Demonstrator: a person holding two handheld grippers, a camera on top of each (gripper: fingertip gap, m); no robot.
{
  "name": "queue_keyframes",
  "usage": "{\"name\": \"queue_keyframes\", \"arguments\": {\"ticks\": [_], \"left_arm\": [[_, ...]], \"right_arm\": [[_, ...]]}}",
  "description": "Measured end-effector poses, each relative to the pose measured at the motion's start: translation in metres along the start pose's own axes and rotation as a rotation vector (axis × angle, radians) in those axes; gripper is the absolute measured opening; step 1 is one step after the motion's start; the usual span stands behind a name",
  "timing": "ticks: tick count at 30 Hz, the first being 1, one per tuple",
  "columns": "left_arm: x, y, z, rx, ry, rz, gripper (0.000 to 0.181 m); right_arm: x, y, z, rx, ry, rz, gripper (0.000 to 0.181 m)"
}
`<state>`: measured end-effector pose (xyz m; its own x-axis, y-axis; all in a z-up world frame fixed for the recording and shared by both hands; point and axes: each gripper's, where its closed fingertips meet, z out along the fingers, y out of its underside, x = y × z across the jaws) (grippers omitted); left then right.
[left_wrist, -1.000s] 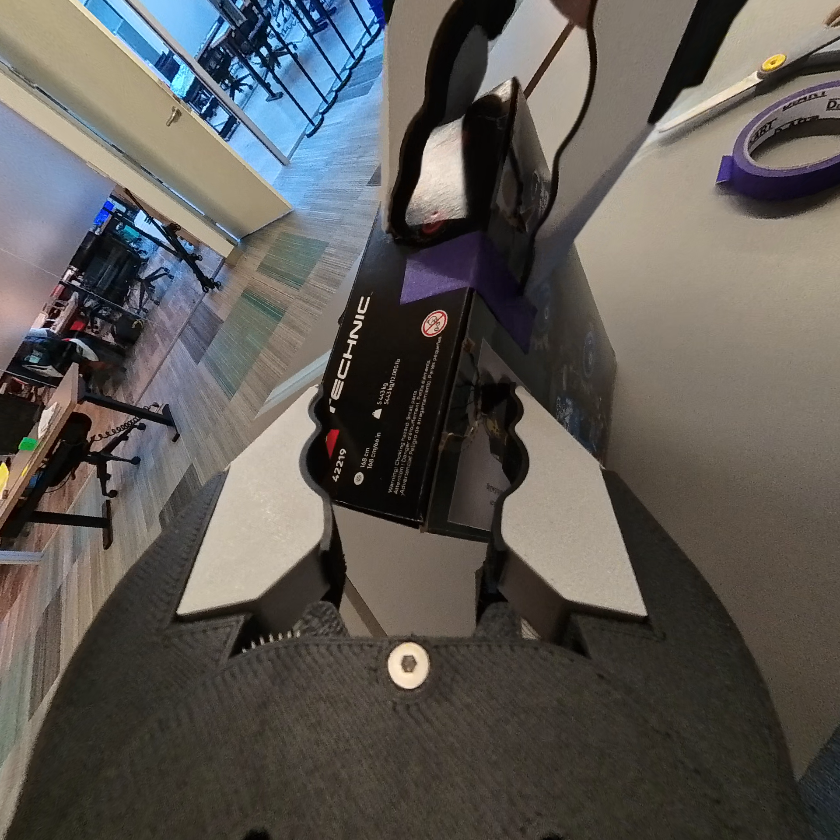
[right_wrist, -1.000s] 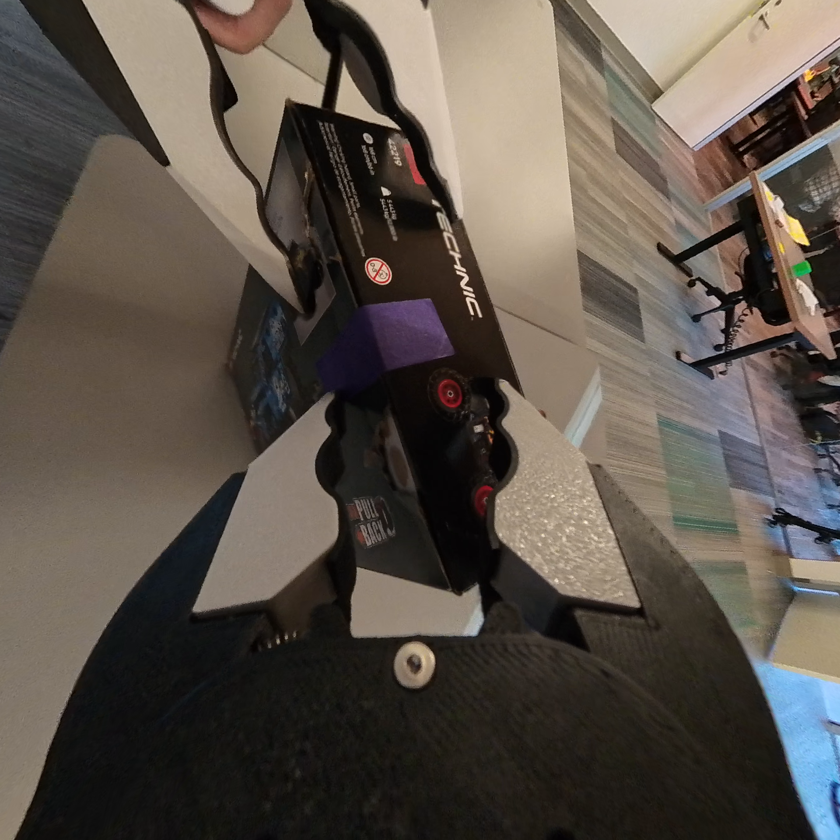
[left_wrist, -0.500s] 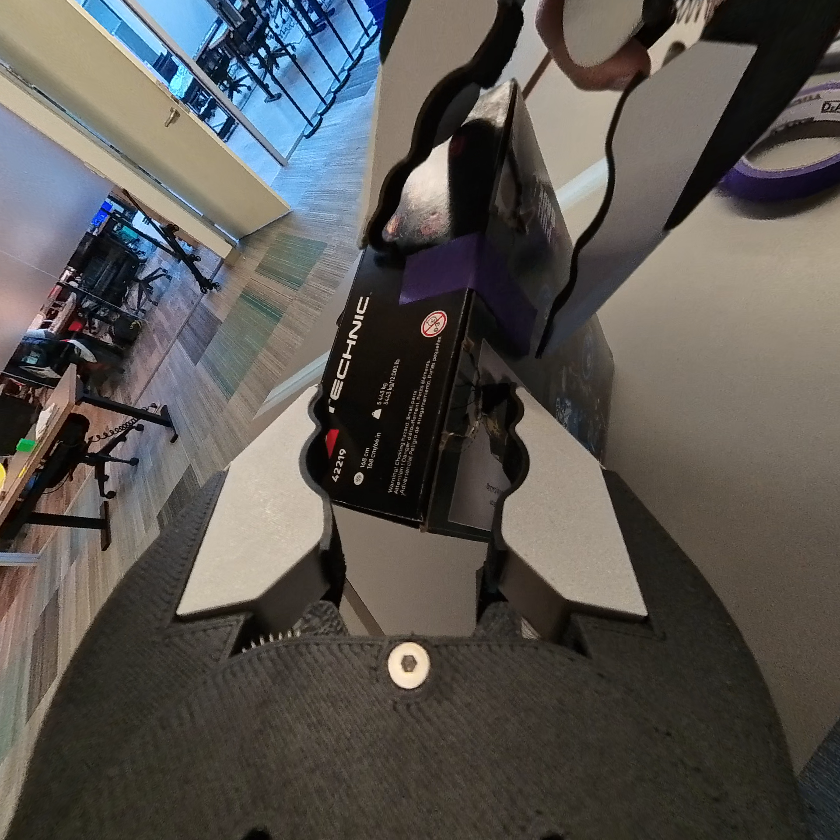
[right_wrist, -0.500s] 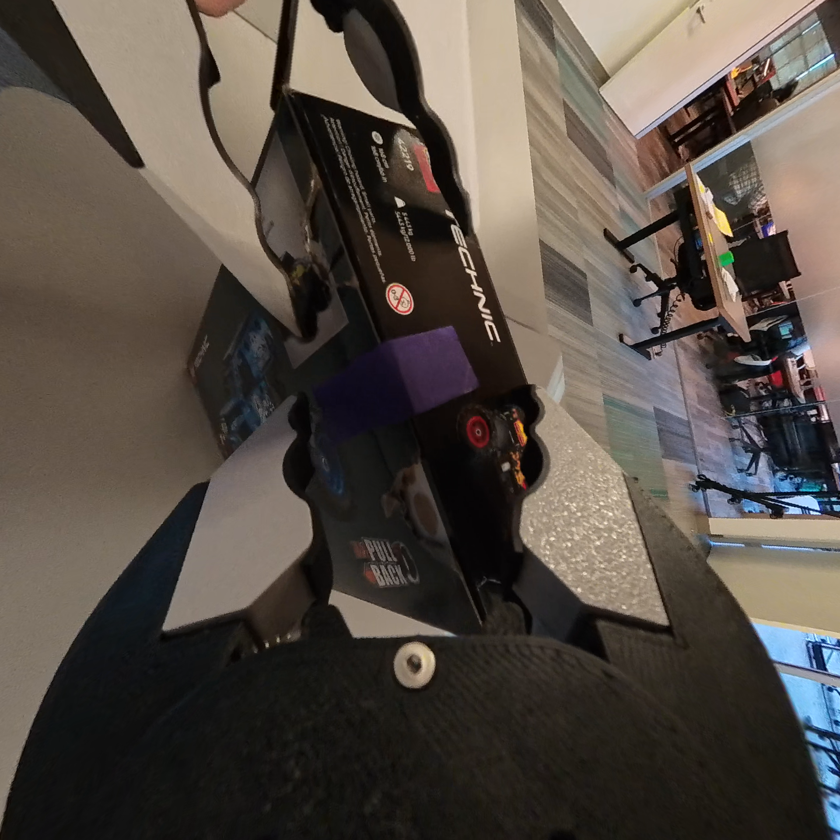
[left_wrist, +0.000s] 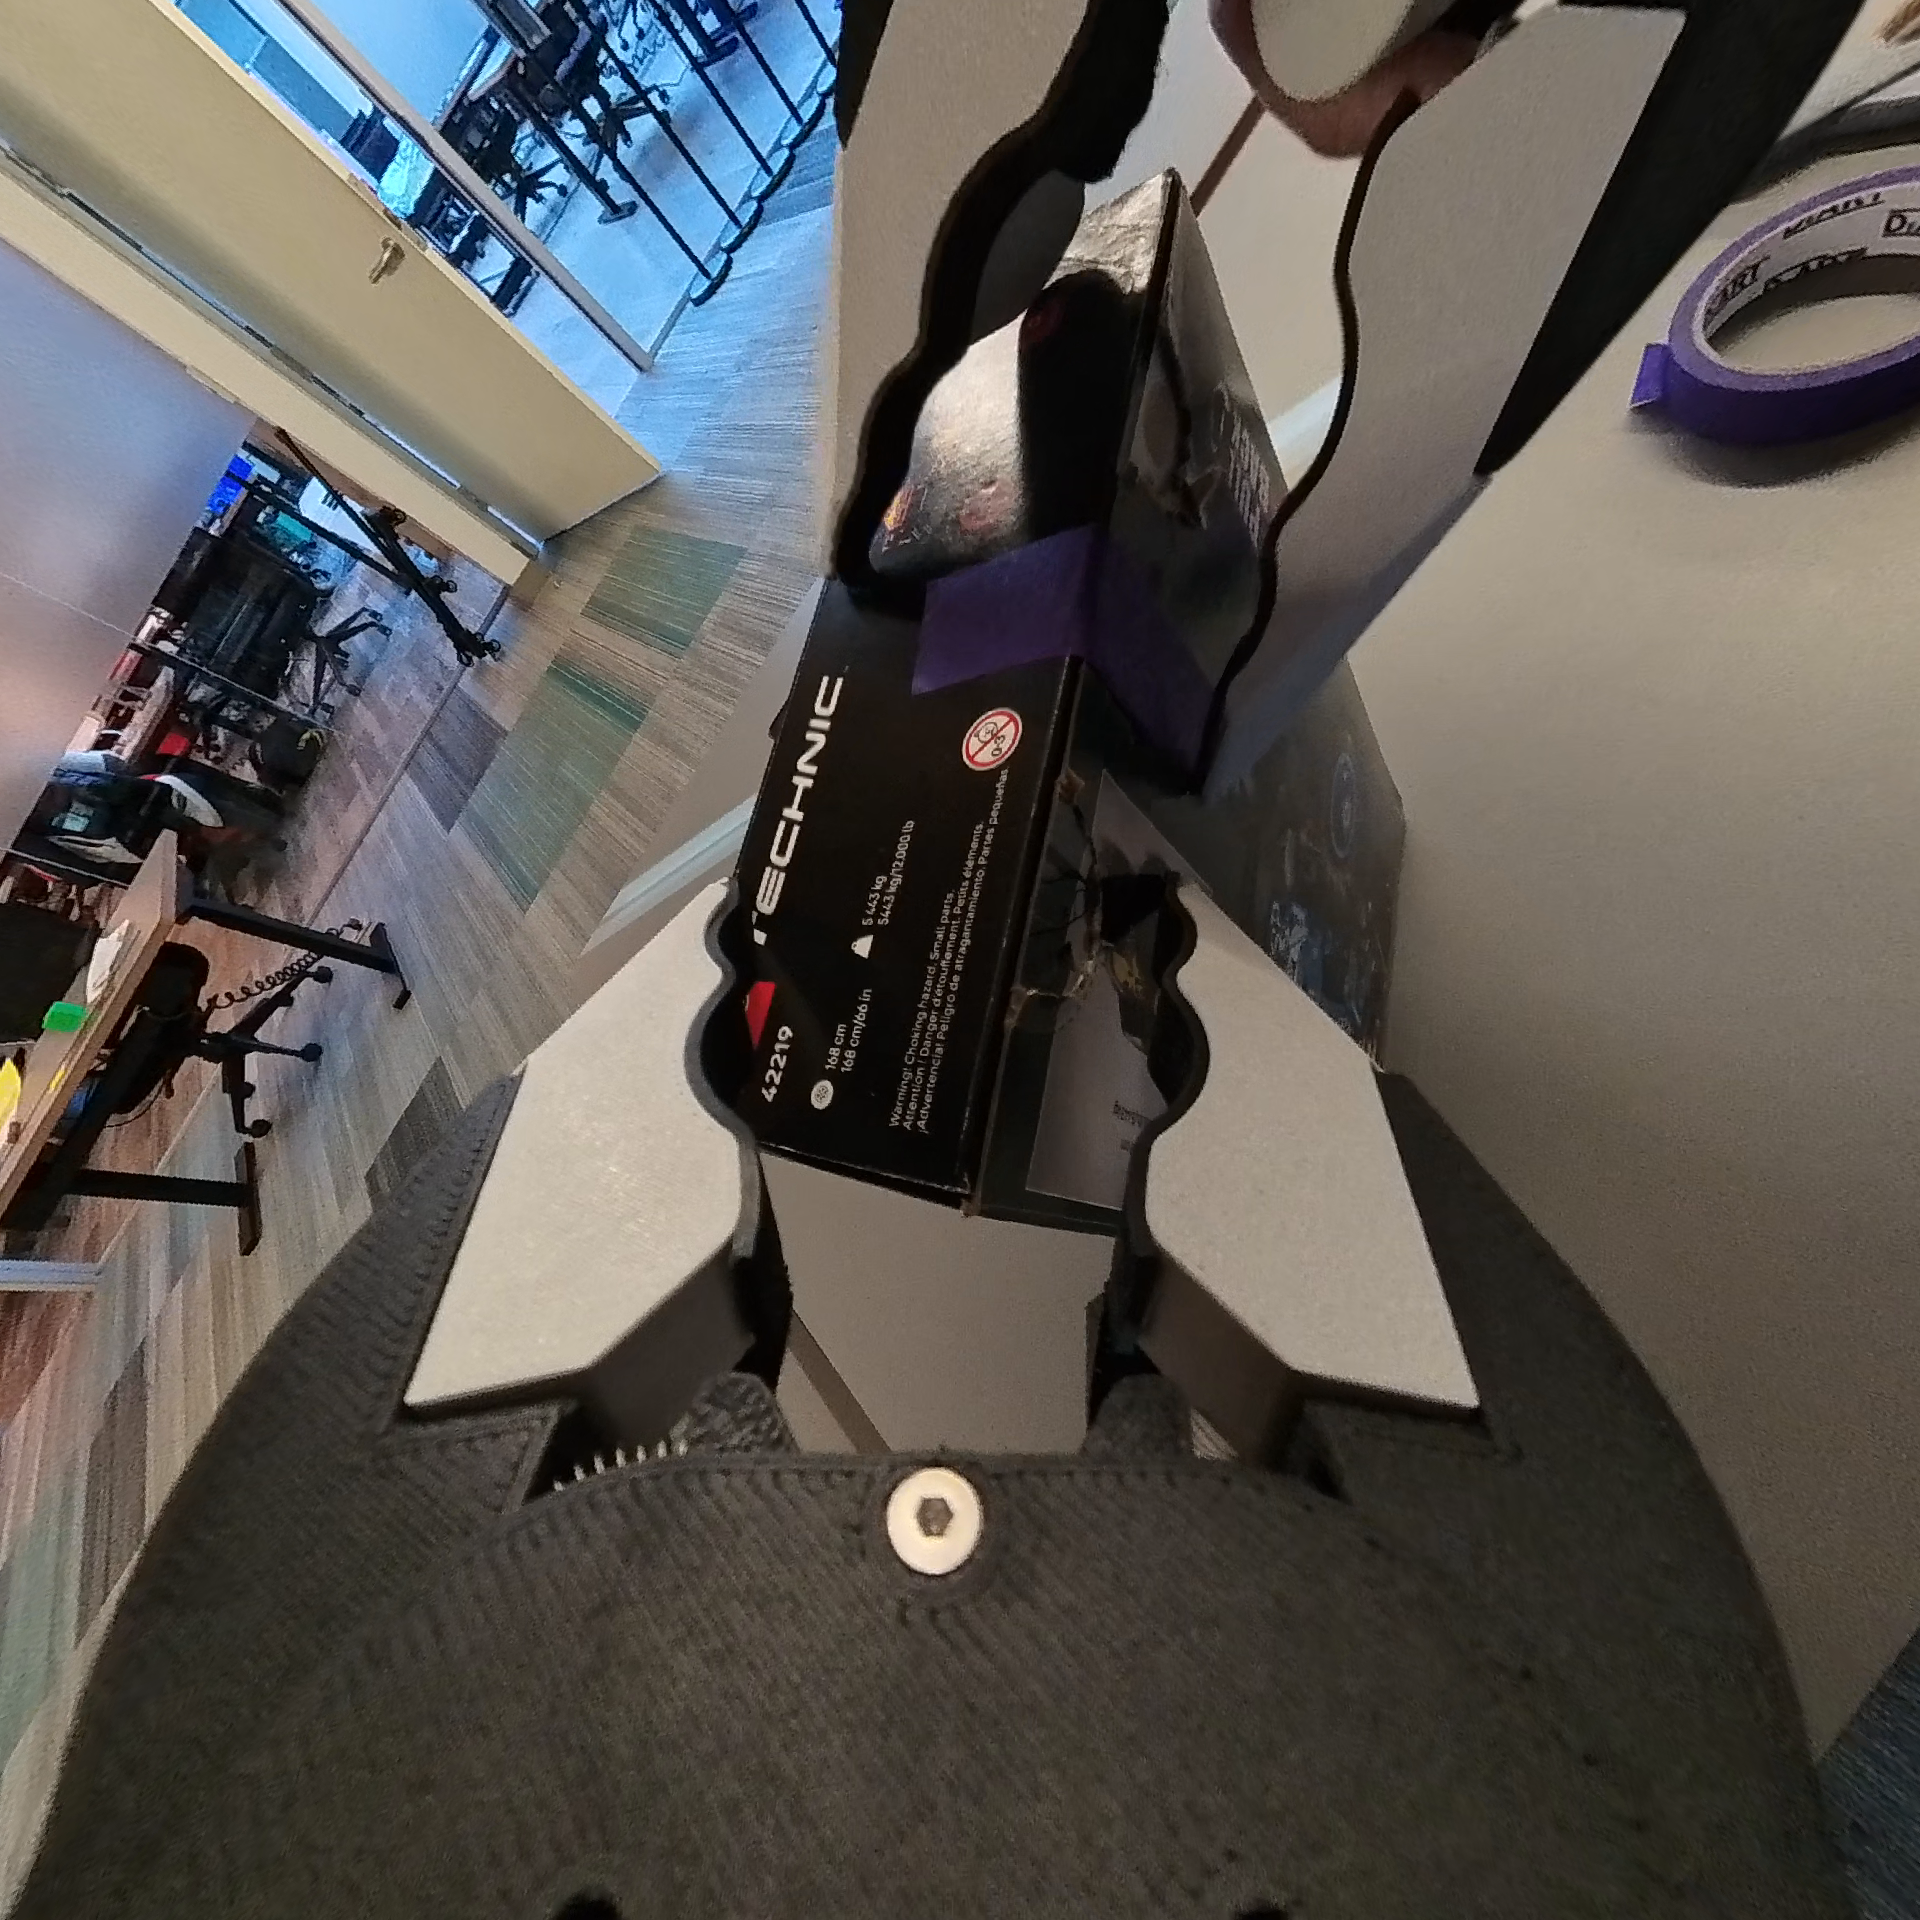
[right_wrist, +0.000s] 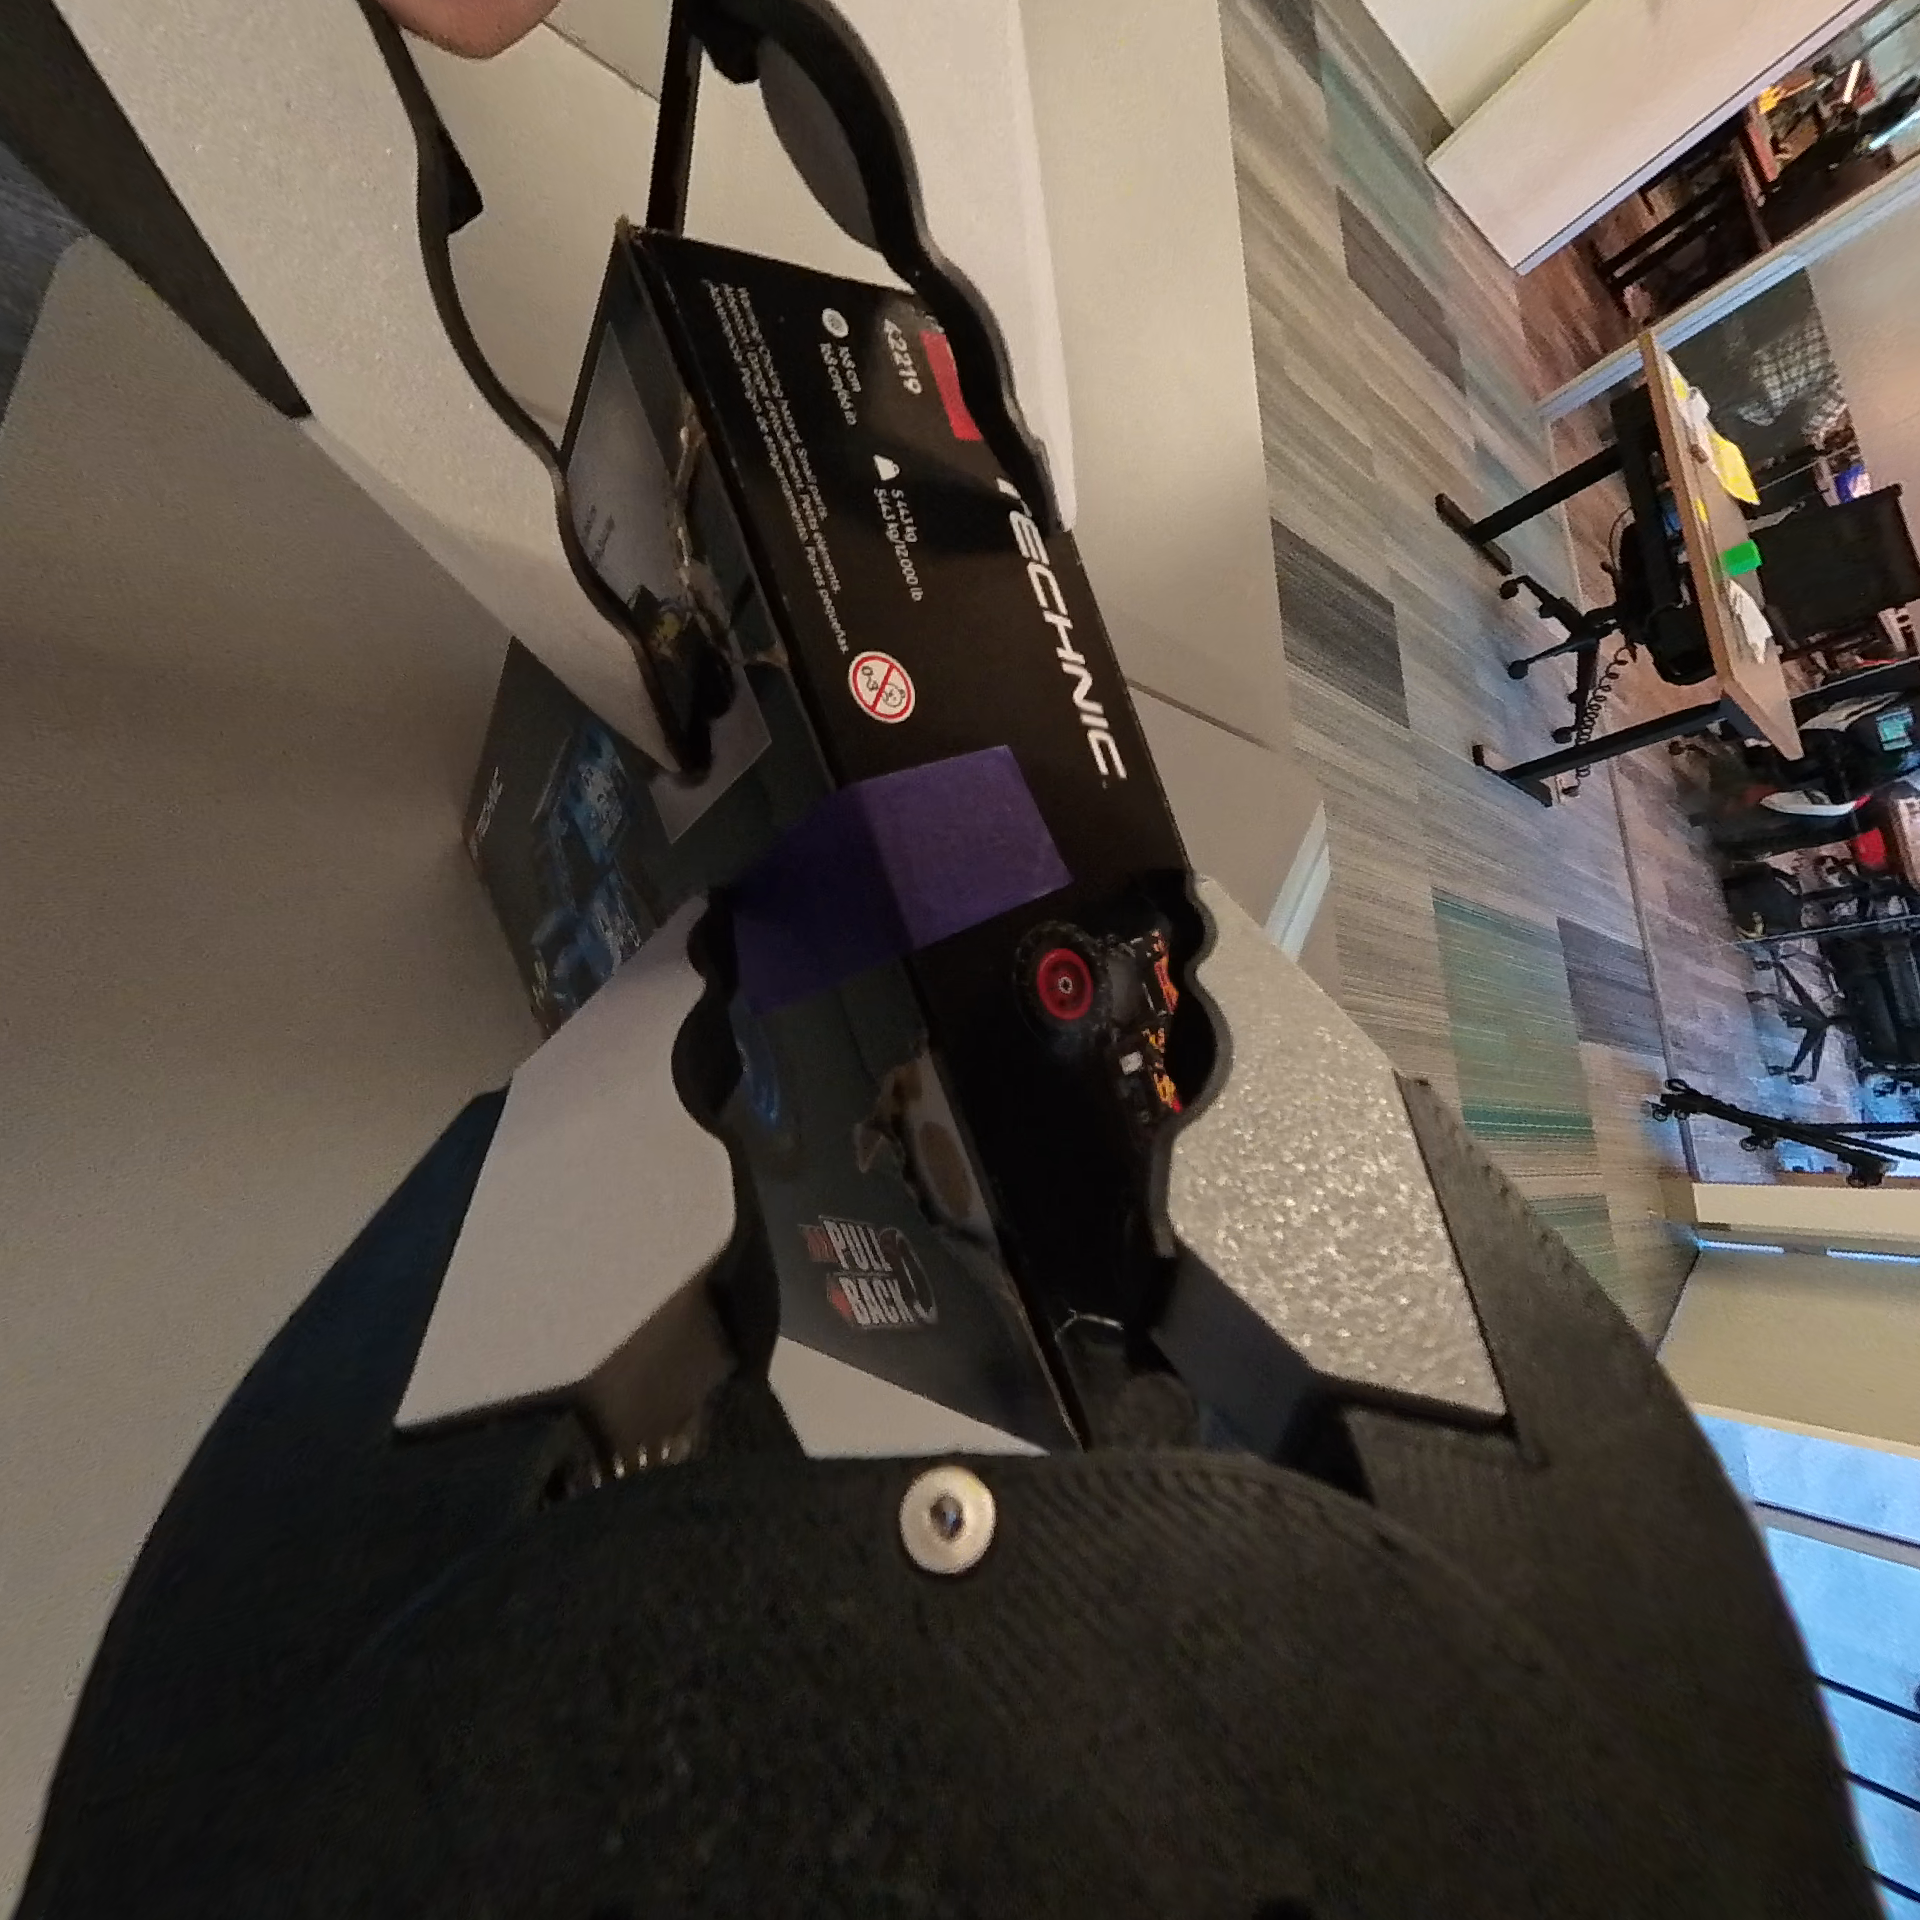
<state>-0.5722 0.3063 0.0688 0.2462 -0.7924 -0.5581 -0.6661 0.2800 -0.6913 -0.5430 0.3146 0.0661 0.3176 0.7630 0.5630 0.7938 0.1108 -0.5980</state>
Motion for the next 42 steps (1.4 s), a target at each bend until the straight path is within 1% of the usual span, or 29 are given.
{"name": "queue_keyframes", "arguments": {"ticks": [17,19,21,22,24,26,28,30,32,33,36,38,39,40,42], "left_arm": [[0.0,0.0,0.0,-0.002,0.005,0.0,0.076],[0.0,0.0,0.0,0.0,0.006,-0.001,0.076],[0.0,0.0,0.0,0.002,0.004,-0.002,0.076],[0.0,0.001,0.0,0.003,0.004,-0.003,0.076],[0.0,0.001,0.0,0.003,0.004,-0.003,0.076],[0.0,0.001,0.0,-0.001,0.003,-0.001,0.076],[0.0,0.001,0.0,-0.001,0.003,0.002,0.076],[0.0,0.001,0.0,-0.001,0.002,0.0,0.076],[-0.001,0.001,0.0,-0.002,0.003,-0.001,0.076],[-0.001,0.001,0.0,-0.003,0.004,0.0,0.076],[0.0,0.002,0.0,-0.001,0.006,-0.001,0.076],[0.001,0.002,-0.001,0.0,0.005,-0.001,0.076],[0.001,0.002,-0.001,-0.001,0.005,-0.002,0.076],[0.0,0.002,-0.001,-0.002,0.003,-0.002,0.076],[0.0,0.002,0.0,-0.004,0.005,-0.001,0.076]], "right_arm": [[0.003,0.005,-0.011,0.054,-0.101,0.003,0.069],[0.003,0.002,-0.011,0.058,-0.091,0.022,0.07],[0.002,0.0,-0.007,0.039,-0.089,0.075,0.079],[0.0,0.0,-0.005,0.02,-0.089,0.072,0.085],[0.002,0.002,0.0,-0.011,-0.04,0.046,0.088],[0.002,0.001,0.001,-0.015,-0.017,0.03,0.085],[0.002,0.001,-0.002,-0.003,-0.038,0.04,0.08],[0.003,-0.002,-0.008,0.022,-0.078,0.085,0.068],[0.002,-0.006,-0.015,0.057,-0.13,0.126,0.05],[0.002,-0.007,-0.017,0.065,-0.148,0.149,0.046],[0.001,-0.009,-0.018,0.078,-0.152,0.14,0.046],[-0.003,-0.013,-0.016,0.087,-0.152,0.121,0.055],[-0.004,-0.015,-0.013,0.088,-0.135,0.098,0.055],[-0.003,-0.014,-0.011,0.088,-0.103,0.065,0.051],[-0.004,-0.015,-0.013,0.107,-0.107,0.059,0.046]]}}
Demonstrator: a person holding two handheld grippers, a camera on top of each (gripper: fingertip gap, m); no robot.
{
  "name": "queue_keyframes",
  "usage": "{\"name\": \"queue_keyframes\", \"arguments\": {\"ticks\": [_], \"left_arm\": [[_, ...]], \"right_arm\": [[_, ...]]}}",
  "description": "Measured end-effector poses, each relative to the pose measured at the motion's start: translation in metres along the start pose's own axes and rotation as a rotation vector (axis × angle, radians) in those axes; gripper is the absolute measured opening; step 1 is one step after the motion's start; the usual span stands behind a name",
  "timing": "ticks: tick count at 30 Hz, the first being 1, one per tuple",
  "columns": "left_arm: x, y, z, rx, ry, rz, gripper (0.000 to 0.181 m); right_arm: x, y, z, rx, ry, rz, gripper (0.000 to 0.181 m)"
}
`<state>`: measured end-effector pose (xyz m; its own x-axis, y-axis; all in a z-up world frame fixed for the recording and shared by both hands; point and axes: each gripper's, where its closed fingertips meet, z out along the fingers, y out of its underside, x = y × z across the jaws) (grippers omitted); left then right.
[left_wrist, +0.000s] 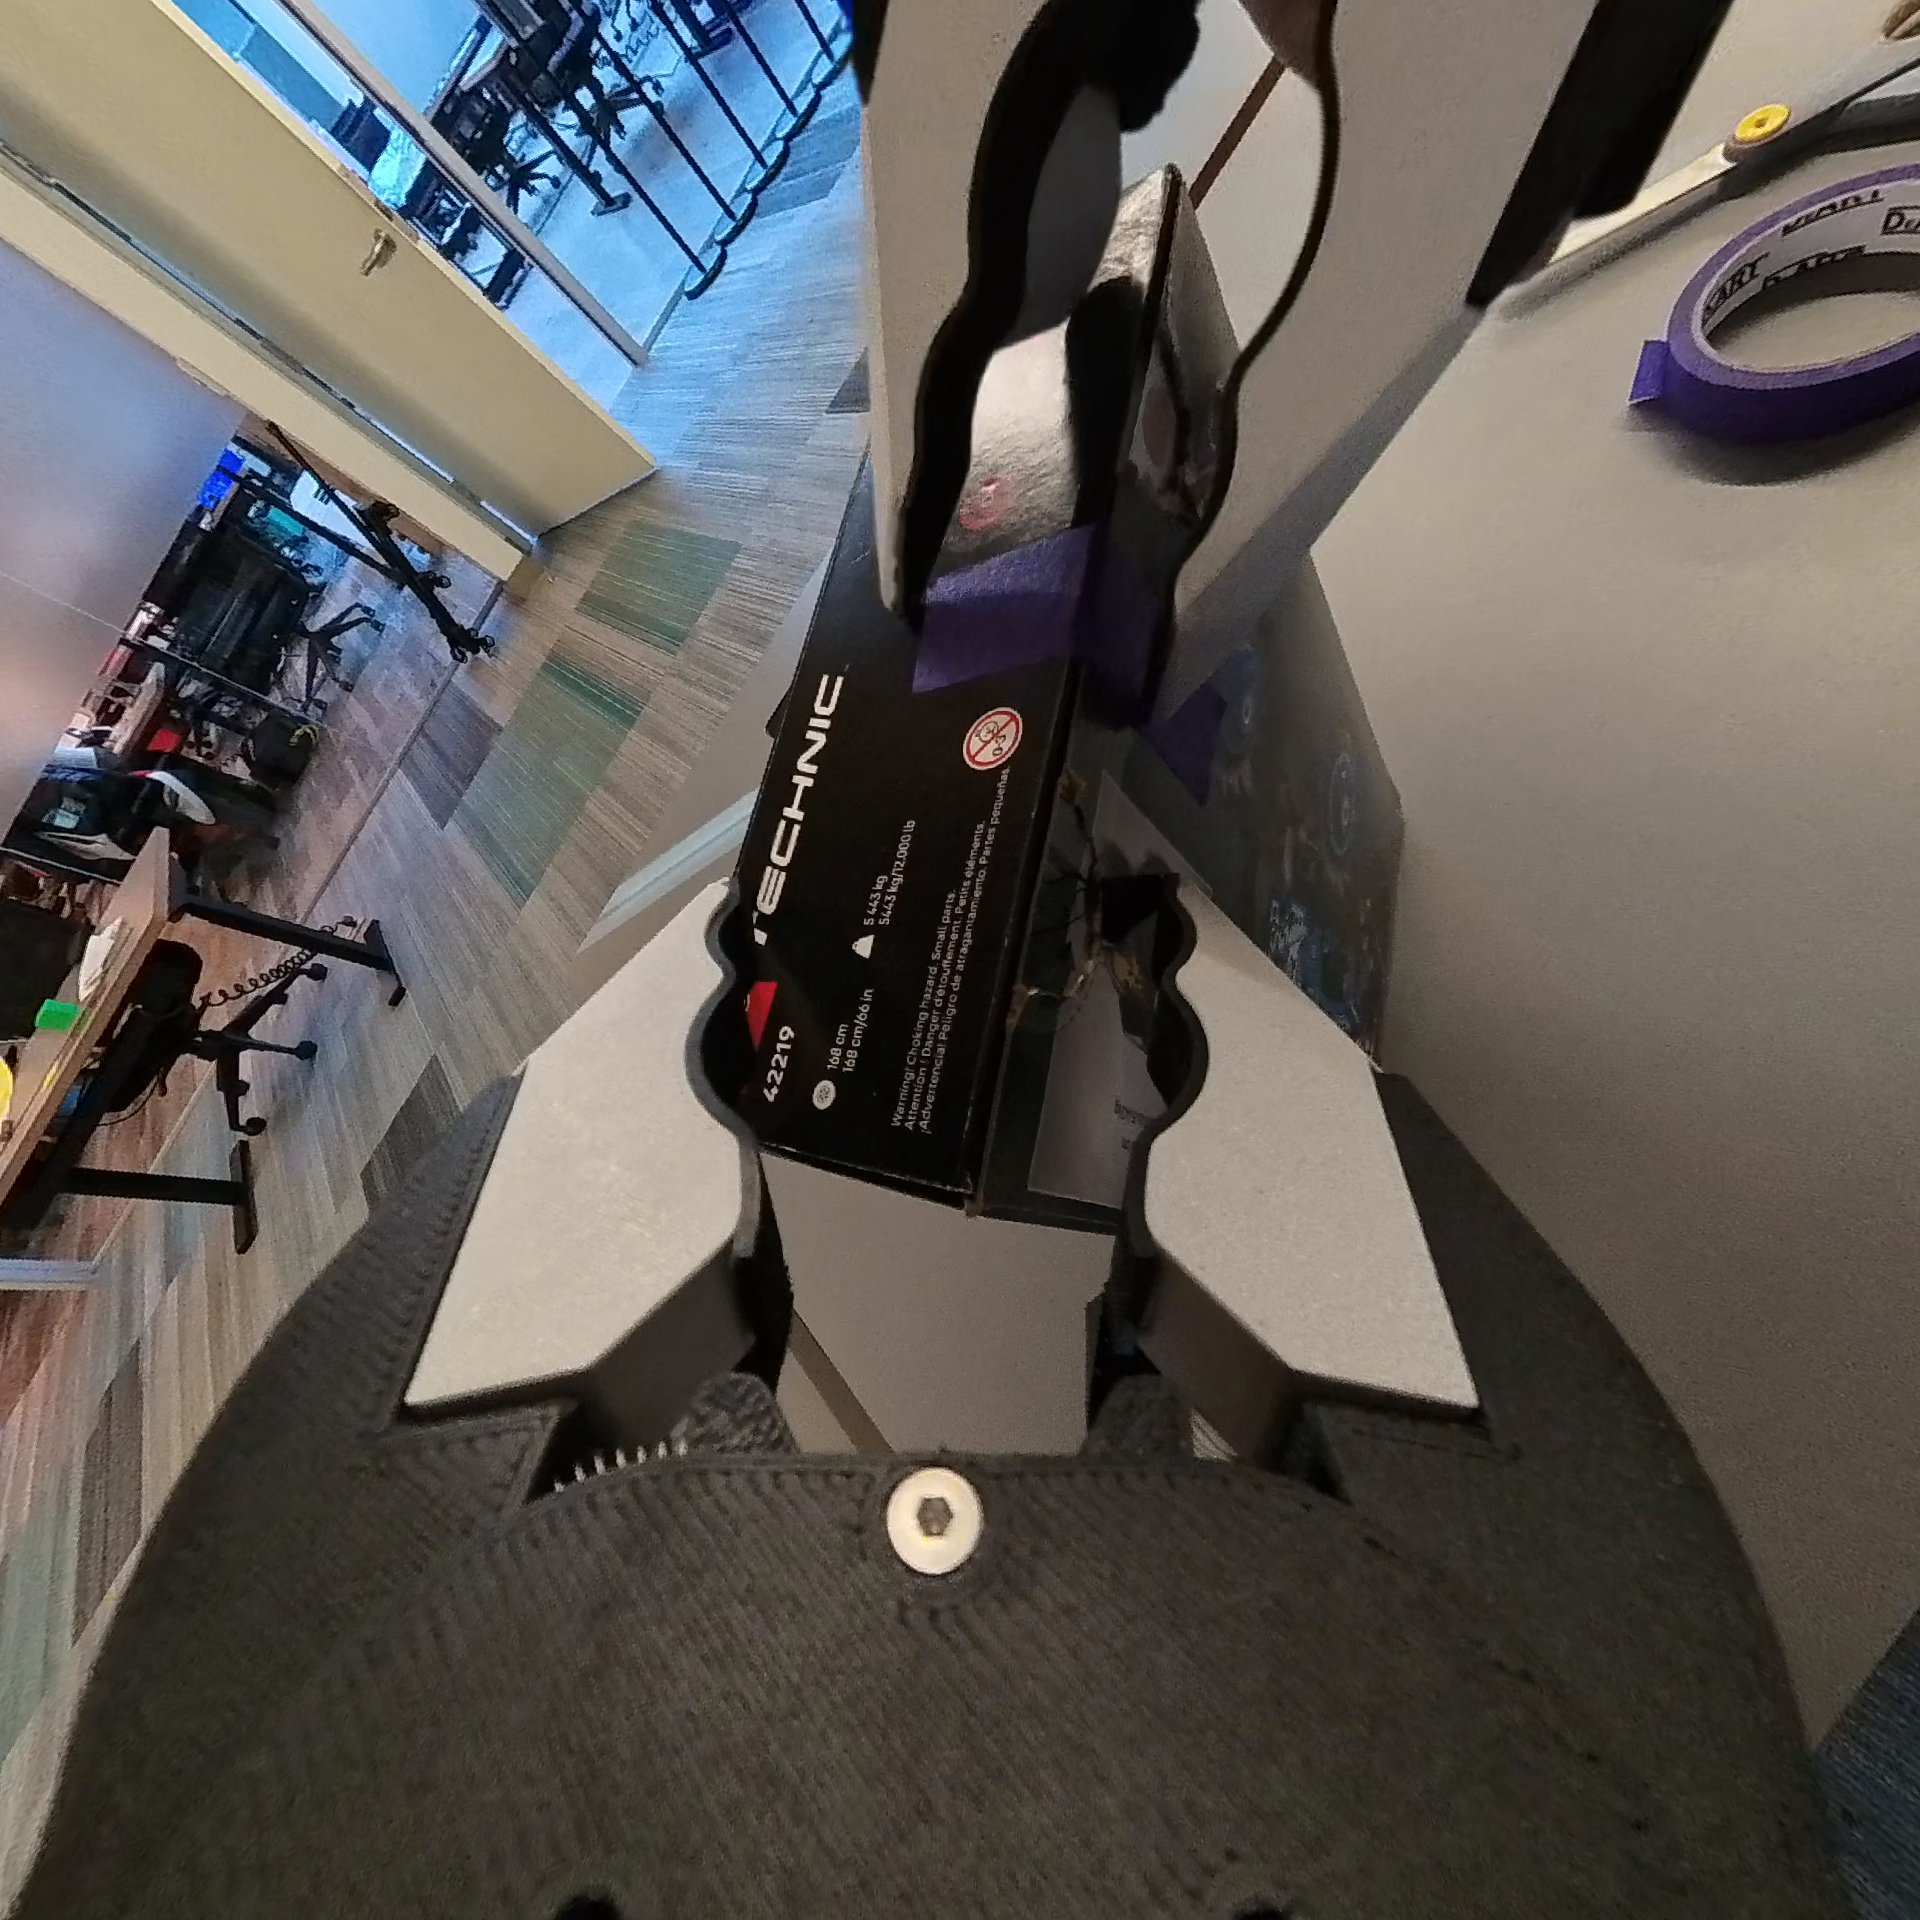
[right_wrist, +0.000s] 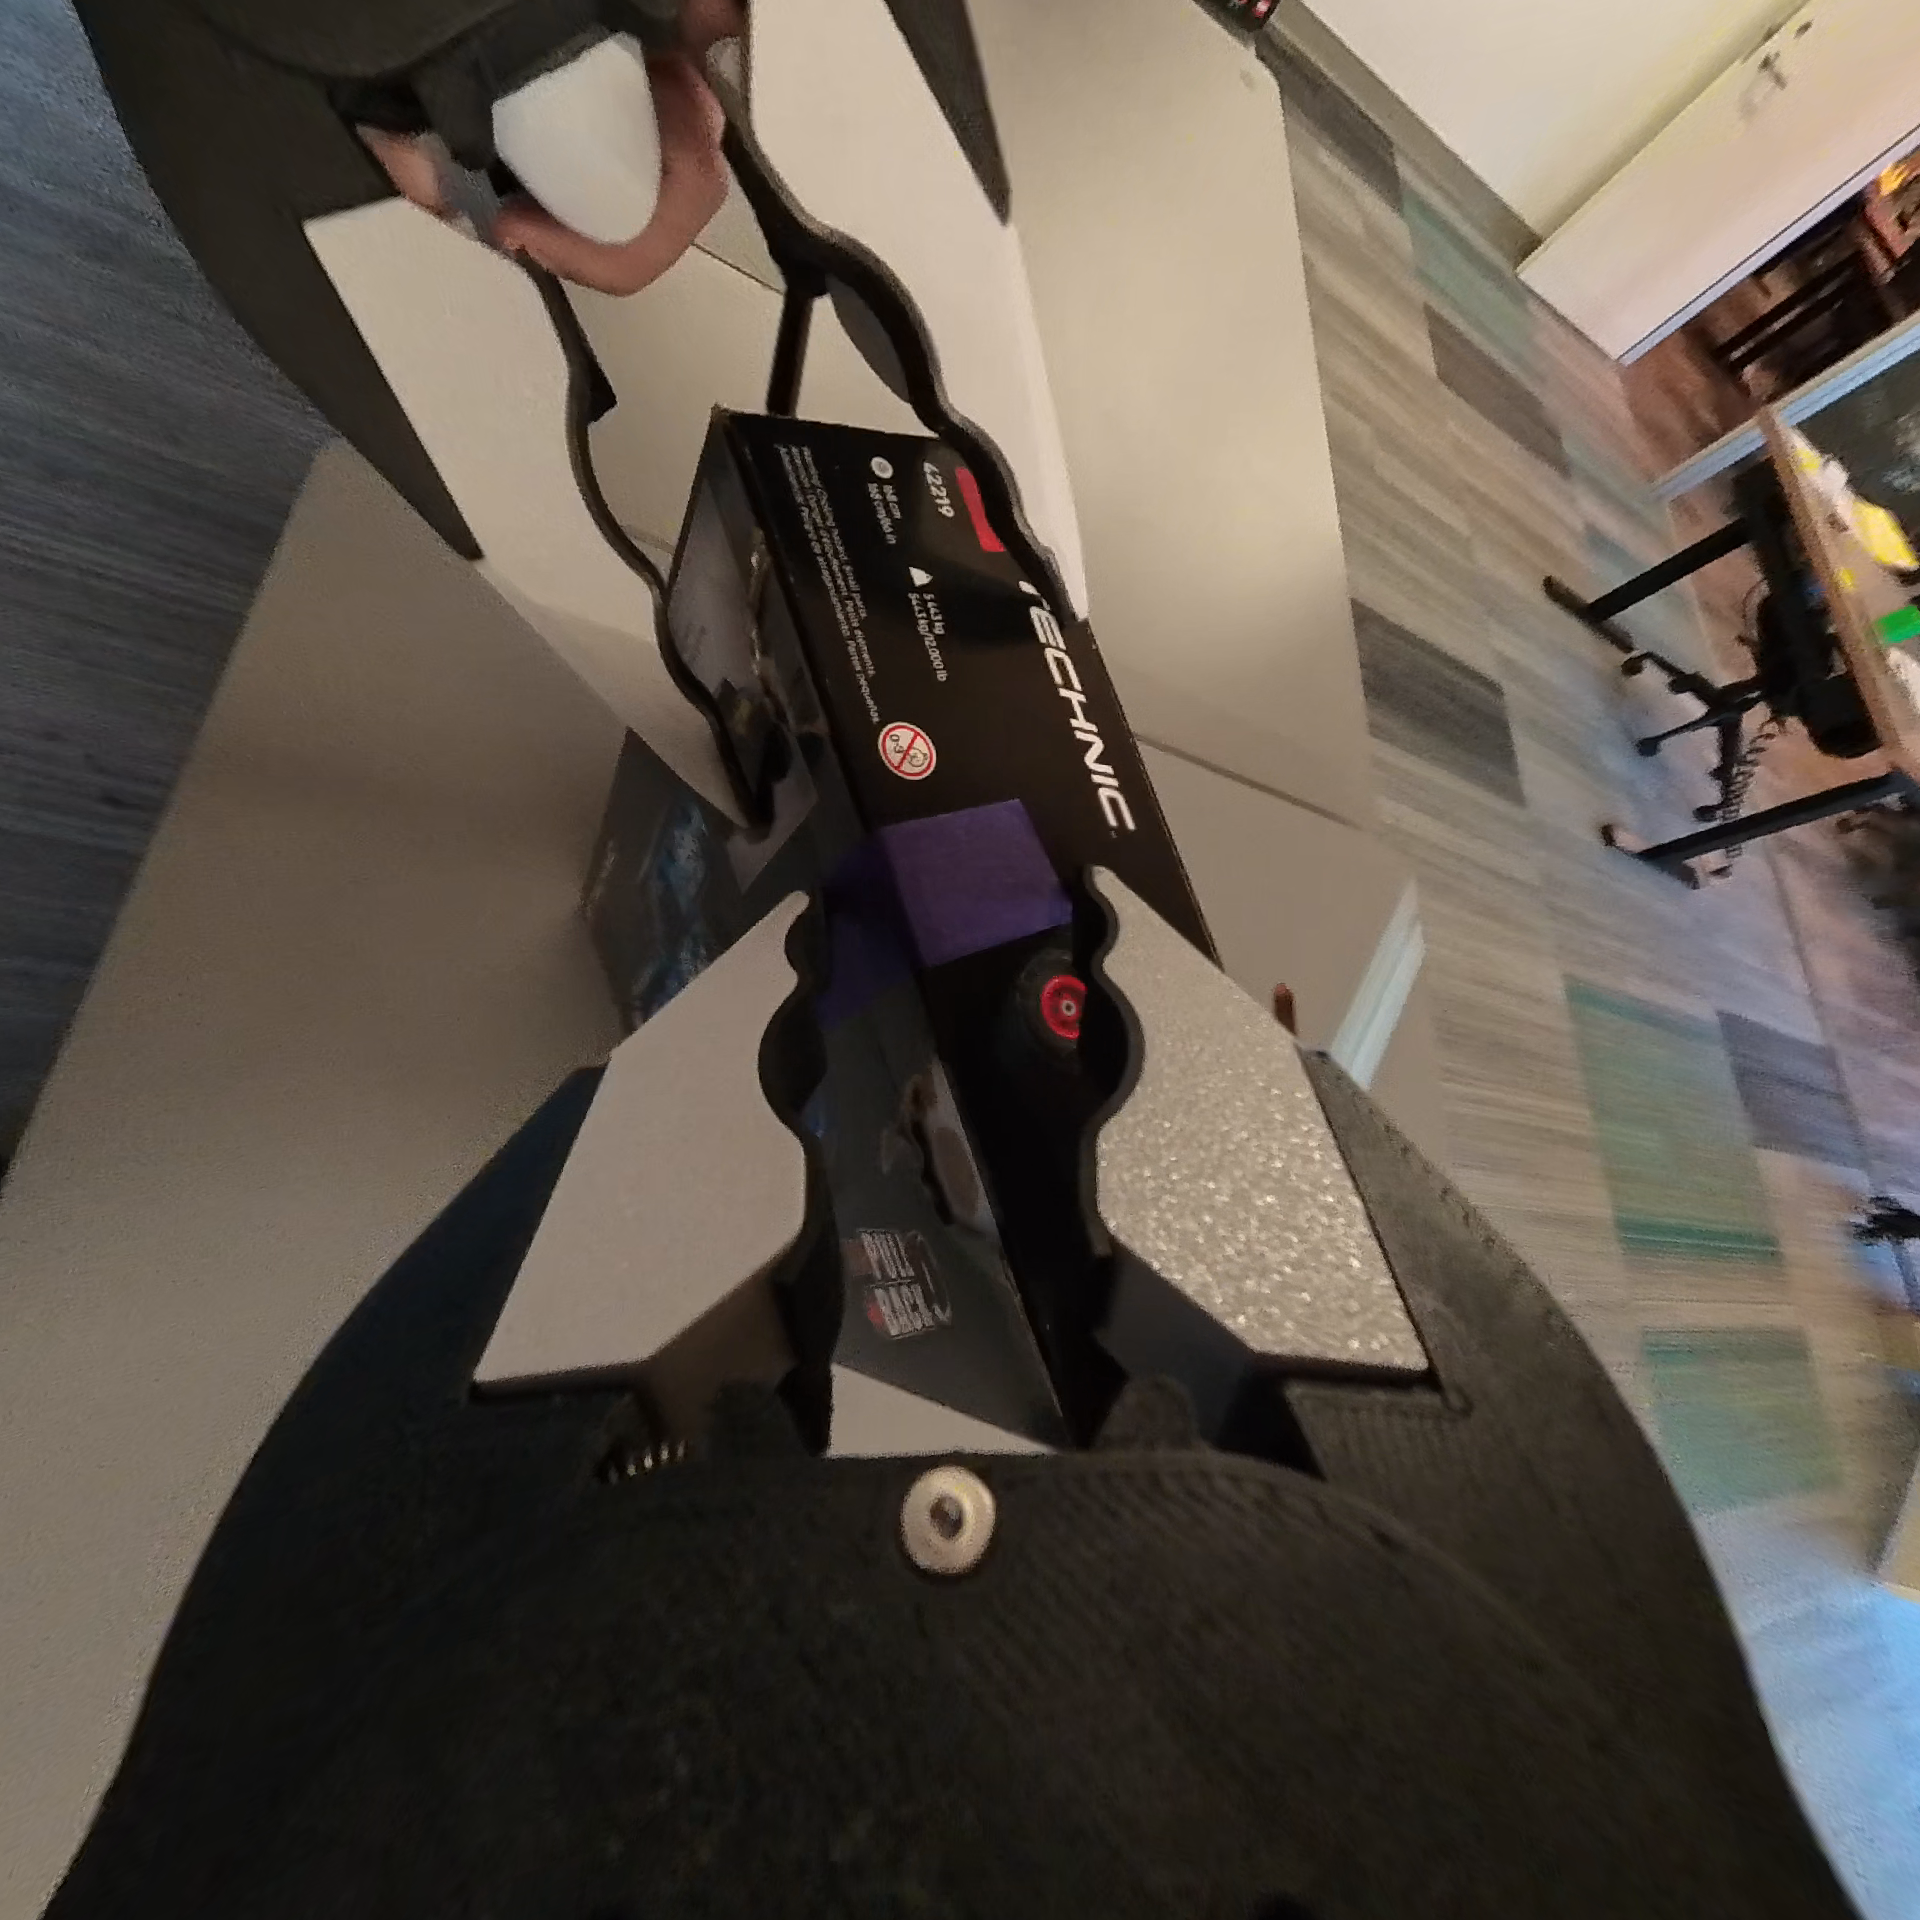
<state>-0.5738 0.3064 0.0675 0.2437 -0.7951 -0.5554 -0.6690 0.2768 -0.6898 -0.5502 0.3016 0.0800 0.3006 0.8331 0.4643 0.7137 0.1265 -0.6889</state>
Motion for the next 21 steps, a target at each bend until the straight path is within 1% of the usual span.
{"name": "queue_keyframes", "arguments": {"ticks": [1,2,4,6,7,8,10,12,14,15,17,19,20,21], "left_arm": [[0.0,0.0,0.0,-0.002,0.0,0.001,0.076],[0.0,0.0,0.0,-0.004,-0.001,0.0,0.076],[0.001,0.0,-0.001,-0.008,0.0,-0.002,0.076],[0.001,0.0,-0.001,-0.011,-0.003,-0.004,0.076],[0.001,0.0,-0.001,-0.011,-0.003,-0.005,0.076],[0.001,0.0,-0.001,-0.012,-0.002,-0.004,0.076],[0.001,0.001,-0.001,-0.018,0.003,-0.003,0.077],[0.001,0.0,0.0,-0.021,0.005,-0.001,0.077],[0.001,0.0,-0.001,-0.017,0.002,-0.003,0.076],[0.001,0.0,0.0,-0.015,-0.003,-0.007,0.077],[0.0,0.0,0.0,-0.012,-0.009,-0.019,0.076],[0.001,0.0,0.0,-0.013,-0.008,-0.015,0.077],[0.001,0.0,-0.001,-0.014,-0.006,-0.012,0.077],[0.002,0.0,-0.001,-0.015,-0.003,-0.008,0.077]], "right_arm": [[-0.001,-0.002,-0.003,0.01,-0.021,0.03,0.04],[-0.003,-0.005,-0.007,0.026,-0.055,0.064,0.03],[-0.013,-0.018,-0.015,0.102,-0.146,0.174,0.0],[-0.013,-0.033,-0.021,0.224,-0.136,0.261,0.0],[-0.014,-0.029,-0.018,0.209,-0.13,0.264,0.0],[-0.015,-0.019,-0.012,0.156,-0.118,0.256,0.0],[-0.013,-0.016,-0.01,0.175,-0.119,0.295,0.0],[-0.006,-0.019,-0.012,0.196,-0.157,0.453,0.0],[0.016,-0.023,-0.016,0.27,-0.086,0.562,0.0],[0.021,-0.017,-0.012,0.227,-0.08,0.585,0.0],[0.025,-0.014,-0.007,0.147,-0.094,0.591,0.0],[0.034,-0.025,-0.009,0.174,-0.048,0.559,0.0],[0.035,-0.014,-0.003,0.093,-0.021,0.565,0.0],[0.028,0.0,0.004,-0.024,-0.049,0.576,0.001]]}}
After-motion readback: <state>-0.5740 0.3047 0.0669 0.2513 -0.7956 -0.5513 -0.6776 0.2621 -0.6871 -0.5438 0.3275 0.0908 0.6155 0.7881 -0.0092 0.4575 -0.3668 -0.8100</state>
